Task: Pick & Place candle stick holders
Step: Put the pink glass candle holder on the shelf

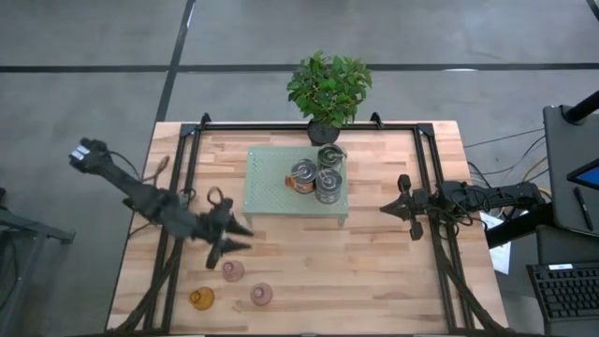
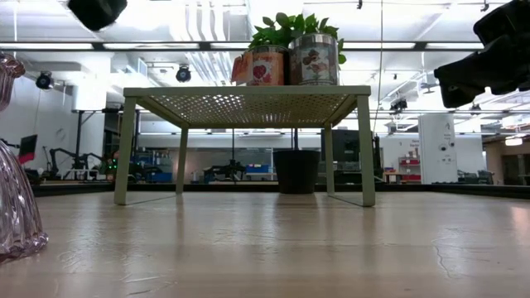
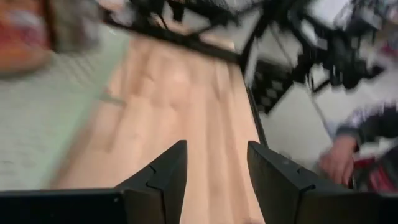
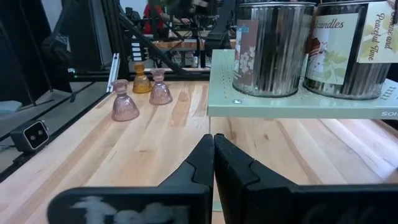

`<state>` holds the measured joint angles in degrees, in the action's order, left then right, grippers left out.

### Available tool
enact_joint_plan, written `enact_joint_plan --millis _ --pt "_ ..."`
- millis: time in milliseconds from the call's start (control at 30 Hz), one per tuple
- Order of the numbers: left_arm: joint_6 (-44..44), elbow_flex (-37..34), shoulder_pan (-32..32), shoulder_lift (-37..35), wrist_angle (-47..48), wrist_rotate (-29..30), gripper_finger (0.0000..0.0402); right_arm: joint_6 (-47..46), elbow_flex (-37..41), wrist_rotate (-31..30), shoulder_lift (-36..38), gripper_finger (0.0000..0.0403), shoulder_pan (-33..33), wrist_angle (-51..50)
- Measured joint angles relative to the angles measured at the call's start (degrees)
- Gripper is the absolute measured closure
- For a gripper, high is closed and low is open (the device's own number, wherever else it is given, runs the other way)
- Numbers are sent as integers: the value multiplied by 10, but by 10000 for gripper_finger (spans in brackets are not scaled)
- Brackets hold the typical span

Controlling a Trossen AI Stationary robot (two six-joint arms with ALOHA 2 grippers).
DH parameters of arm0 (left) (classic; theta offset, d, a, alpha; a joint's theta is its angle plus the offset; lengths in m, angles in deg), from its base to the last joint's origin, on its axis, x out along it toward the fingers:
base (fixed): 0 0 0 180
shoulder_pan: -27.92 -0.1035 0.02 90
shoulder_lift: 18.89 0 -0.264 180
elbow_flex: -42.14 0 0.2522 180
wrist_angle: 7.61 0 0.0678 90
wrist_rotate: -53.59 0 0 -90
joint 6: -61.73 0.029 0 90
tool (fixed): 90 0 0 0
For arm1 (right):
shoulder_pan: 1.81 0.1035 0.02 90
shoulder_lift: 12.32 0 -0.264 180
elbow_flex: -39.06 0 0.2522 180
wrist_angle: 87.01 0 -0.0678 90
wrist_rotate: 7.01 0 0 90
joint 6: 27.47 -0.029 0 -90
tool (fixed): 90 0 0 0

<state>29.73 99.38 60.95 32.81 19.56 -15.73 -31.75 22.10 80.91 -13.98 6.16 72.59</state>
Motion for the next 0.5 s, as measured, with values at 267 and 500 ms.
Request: enact_joint_plan --millis 267,500 --pt "-27 95 99 147 44 47 239 1 0 0 0 394 0 0" --pt "-27 116 133 251 57 43 239 0 0 0 0 394 0 0"
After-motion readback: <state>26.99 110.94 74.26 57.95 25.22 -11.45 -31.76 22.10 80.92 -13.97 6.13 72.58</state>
